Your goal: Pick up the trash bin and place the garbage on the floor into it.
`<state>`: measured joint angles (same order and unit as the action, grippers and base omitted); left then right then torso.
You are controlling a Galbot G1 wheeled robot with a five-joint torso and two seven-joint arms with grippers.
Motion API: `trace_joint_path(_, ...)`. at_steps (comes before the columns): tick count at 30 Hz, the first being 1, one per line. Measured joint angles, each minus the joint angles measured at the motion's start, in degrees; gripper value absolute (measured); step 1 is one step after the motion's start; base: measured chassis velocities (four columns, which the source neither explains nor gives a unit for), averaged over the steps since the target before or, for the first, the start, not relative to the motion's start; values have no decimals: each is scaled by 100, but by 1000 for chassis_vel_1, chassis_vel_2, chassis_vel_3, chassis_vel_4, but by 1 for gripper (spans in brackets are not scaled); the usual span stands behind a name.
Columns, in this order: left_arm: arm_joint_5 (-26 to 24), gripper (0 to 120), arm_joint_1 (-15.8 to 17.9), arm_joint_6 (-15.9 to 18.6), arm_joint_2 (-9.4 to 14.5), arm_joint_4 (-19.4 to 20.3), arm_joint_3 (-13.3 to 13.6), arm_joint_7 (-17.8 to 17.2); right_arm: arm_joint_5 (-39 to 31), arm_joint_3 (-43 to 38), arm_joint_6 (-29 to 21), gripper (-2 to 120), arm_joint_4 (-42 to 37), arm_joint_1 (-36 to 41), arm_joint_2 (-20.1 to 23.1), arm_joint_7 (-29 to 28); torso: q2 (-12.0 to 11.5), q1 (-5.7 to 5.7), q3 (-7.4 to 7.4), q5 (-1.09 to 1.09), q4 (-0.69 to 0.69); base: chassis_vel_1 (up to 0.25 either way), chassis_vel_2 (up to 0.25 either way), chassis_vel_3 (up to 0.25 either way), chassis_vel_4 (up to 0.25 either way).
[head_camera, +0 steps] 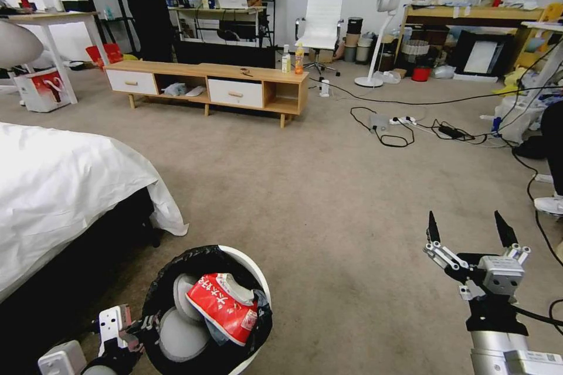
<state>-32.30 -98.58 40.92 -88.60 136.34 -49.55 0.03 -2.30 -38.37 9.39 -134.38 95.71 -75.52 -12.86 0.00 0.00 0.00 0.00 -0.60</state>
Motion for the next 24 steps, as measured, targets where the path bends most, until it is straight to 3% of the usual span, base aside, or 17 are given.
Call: trace_joint_path(24, 137, 2, -21, -25, -55, -6, 40, 34, -21, -29, 27, 100, -32, 27, 27, -4, 0, 0, 0, 0, -2, -4, -4, -5, -5)
